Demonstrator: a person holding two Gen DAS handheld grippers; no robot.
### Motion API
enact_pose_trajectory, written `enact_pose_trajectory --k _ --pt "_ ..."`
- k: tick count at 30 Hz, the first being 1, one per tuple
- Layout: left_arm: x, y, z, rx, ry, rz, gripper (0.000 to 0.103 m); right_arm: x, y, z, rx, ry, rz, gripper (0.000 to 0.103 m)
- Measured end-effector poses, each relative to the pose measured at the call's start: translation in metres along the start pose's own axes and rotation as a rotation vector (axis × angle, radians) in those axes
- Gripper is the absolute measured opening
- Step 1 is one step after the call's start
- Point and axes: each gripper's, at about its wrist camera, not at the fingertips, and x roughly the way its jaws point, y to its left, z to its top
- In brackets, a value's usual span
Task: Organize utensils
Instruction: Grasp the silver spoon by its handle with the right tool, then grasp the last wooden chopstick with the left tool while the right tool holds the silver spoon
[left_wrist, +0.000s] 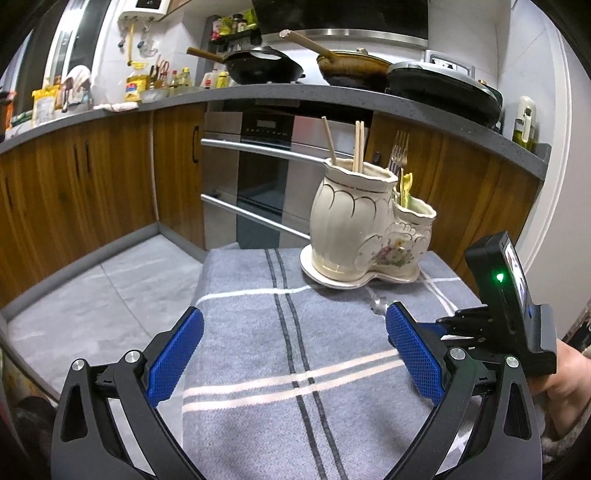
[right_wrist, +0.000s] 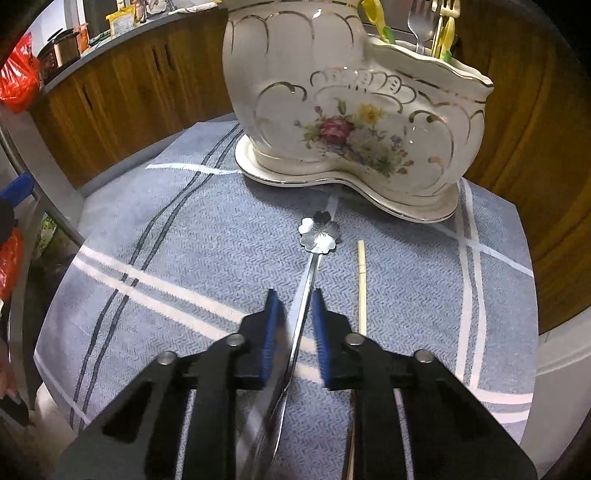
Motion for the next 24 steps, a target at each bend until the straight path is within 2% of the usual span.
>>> enact_pose_trajectory --k 3,5,7,14,19,24 --pt "-0.001 -0.001 0.0 -0.001 -0.002 -0.004 0.098 -0.002 -0.002 -0.003 0.007 -0.006 0.001 0.015" --pt "0.001 -0.002 0.0 0.001 0.004 -0.005 0.098 -0.002 -0.002 -0.003 0.005 -0.013 0.0 0.007" --pt "0.002 -0.004 -0.001 0.005 0.01 -0.004 0.098 0.0 -0.002 -0.003 0.015 -0.014 0.011 0.004" --pt "0.0 -0.012 0.001 0.024 0.017 -0.005 0.098 -0.028 -0.019 -0.008 0.067 -0.068 0.06 0.003" --pt "0.01 -0.027 -0.001 0.029 0.063 -0.032 0.098 -0.065 -0.039 -0.018 0.08 -0.122 0.082 0.003" --pt "0.026 -0.062 -0.007 0.064 0.128 -0.054 0.098 -0.088 -0.065 -0.033 0.104 -0.157 0.069 0.003"
